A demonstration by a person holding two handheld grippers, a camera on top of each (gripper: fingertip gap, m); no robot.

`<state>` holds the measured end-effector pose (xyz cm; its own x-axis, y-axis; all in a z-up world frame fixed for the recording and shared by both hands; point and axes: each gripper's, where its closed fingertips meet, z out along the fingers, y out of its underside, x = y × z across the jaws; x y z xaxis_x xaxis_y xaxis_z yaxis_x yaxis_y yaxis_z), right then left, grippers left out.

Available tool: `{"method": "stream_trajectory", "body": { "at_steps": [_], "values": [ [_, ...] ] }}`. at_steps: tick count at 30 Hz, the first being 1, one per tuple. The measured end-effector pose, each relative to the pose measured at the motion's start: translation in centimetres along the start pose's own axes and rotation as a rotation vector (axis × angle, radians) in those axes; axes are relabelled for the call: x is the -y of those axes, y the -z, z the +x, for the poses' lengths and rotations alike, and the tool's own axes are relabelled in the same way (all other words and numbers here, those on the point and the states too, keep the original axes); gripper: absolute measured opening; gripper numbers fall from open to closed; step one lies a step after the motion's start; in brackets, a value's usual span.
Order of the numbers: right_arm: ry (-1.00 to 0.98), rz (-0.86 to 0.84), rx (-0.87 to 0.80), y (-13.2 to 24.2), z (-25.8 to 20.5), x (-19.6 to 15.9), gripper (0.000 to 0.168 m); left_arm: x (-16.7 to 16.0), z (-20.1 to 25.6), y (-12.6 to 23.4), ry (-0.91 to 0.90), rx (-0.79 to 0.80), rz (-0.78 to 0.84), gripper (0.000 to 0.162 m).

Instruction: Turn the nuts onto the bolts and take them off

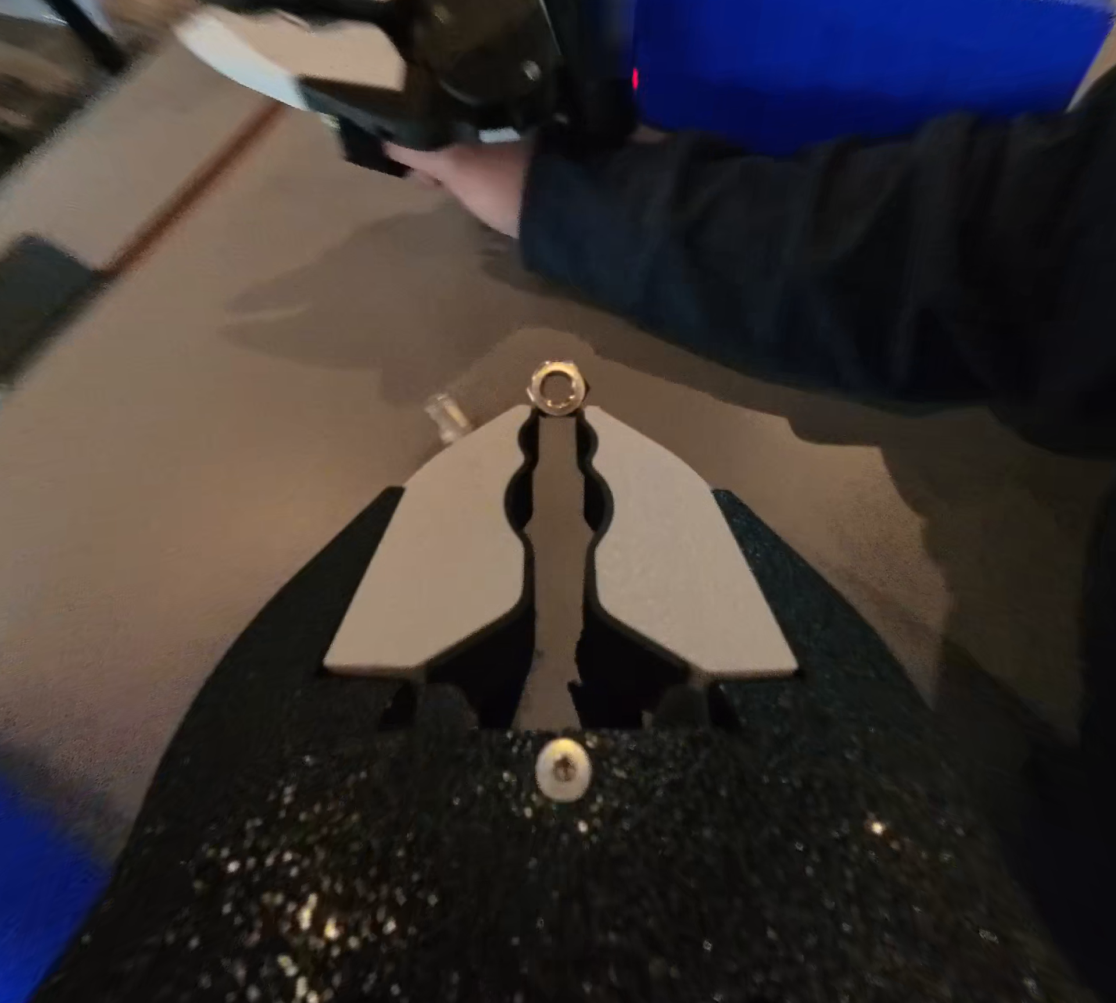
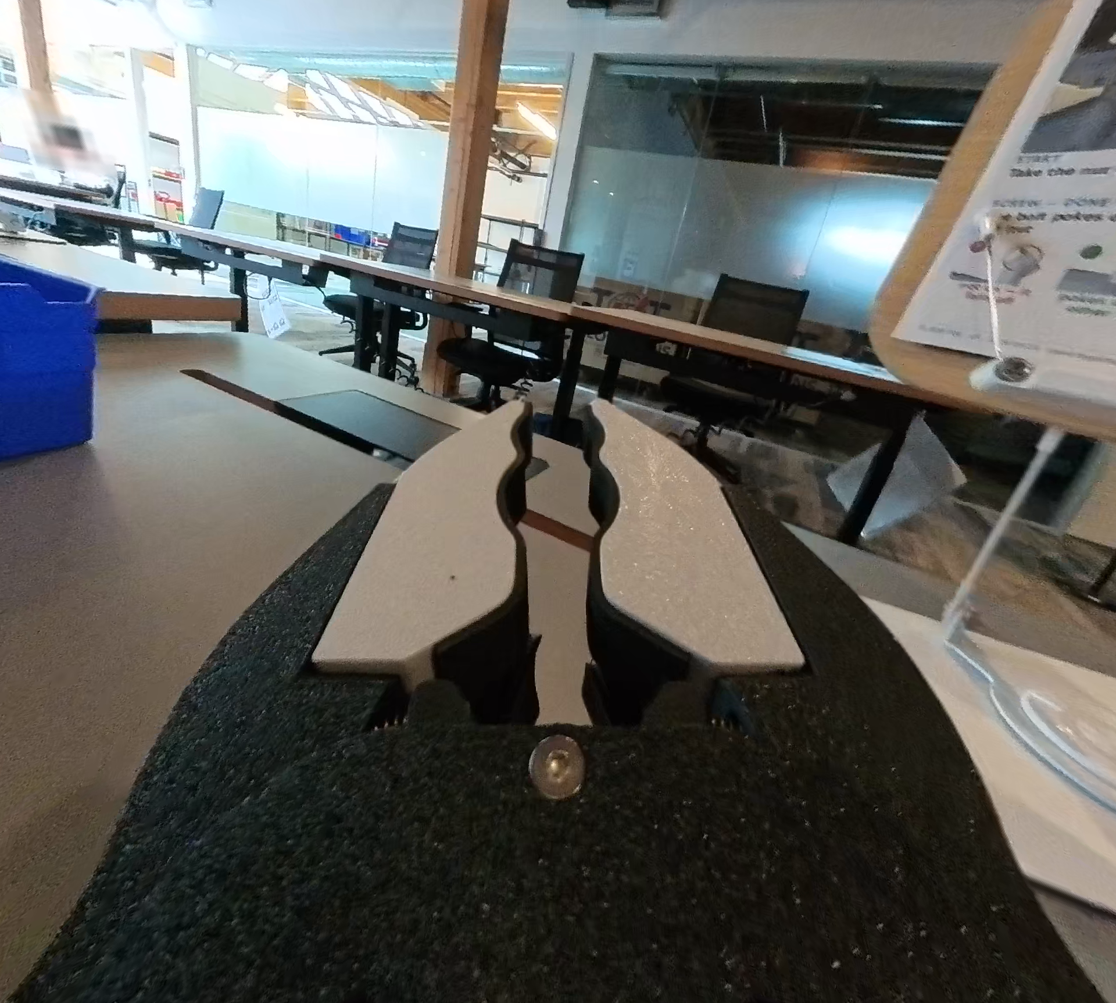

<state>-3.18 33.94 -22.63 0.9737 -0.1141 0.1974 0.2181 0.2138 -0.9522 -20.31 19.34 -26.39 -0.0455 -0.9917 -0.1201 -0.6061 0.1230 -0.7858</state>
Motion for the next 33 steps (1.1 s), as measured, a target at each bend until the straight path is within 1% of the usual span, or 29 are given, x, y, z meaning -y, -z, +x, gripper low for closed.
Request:
{"method": "stream_trajectory", "body": {
  "at_steps": [3, 6, 9, 11, 13, 15, 17, 18, 20, 22, 24, 27, 29, 31, 33],
  "values": [
    [0.029, -0.013, 0.002, 1.8, 0.0, 0.3, 0.017, -0.5, 1.3, -4.6, -0.031, -0.071, -0.075, 0.011],
    [0.041, -0.023, 0.020, 3.5, -0.3, 0.5, 0.017, -0.6, 1.6, -6.9, -0.111, -0.063, -0.135, 0.011],
    [0.035, -0.035, 0.057, 4.8, -1.1, 0.7, 0.017, -1.6, 1.1, -8.5, -0.164, -0.060, -0.208, 0.011],
    [0.025, -0.052, 0.100, 5.6, -2.1, 0.7, 0.017, -2.0, 0.9, -9.0, -0.163, -0.066, -0.213, 0.011],
    [0.024, -0.064, 0.147, 6.3, -3.3, 0.8, 0.017, -2.0, 0.9, -9.3, -0.136, -0.083, -0.174, 0.011],
    [0.053, -0.074, 0.177, 7.1, -4.3, 0.8, 0.016, -1.6, 1.0, -9.6, -0.108, -0.083, -0.108, 0.026],
    [0.091, -0.083, 0.193, 7.9, -4.9, 0.9, 0.016, -1.5, 0.2, -9.5, -0.134, -0.024, -0.048, 0.041],
    [0.100, -0.083, 0.202, 8.1, -5.1, 0.9, 0.015, -1.3, -0.3, -9.1, -0.156, 0.009, 0.000, 0.042],
    [0.095, -0.080, 0.220, 8.4, -5.4, 1.1, 0.016, -0.4, -1.4, -7.6, -0.163, 0.065, 0.148, 0.039],
    [0.075, -0.088, 0.252, 8.5, -5.9, 1.0, 0.017, 0.3, -2.7, -5.6, -0.118, 0.102, 0.297, 0.033],
    [0.045, -0.099, 0.310, 8.6, -6.7, 1.0, 0.020, 0.3, -3.8, -4.2, -0.051, 0.083, 0.377, 0.030],
    [0.001, -0.115, 0.435, 9.4, -8.8, 1.2, 0.020, -0.6, -5.5, -3.4, 0.035, 0.049, 0.427, 0.028],
    [0.002, -0.170, 0.523, 10.1, -10.4, 0.6, 0.017, -0.7, -6.0, -3.1, 0.102, 0.008, 0.440, 0.029],
    [-0.002, -0.254, 0.535, 10.5, -11.3, -0.1, 0.013, -0.6, -6.3, -2.7, 0.136, -0.009, 0.470, 0.029],
    [-0.014, -0.318, 0.550, 10.8, -12.2, -0.6, 0.013, -0.6, -6.4, -2.5, 0.140, -0.012, 0.482, 0.029]
  ]
}}
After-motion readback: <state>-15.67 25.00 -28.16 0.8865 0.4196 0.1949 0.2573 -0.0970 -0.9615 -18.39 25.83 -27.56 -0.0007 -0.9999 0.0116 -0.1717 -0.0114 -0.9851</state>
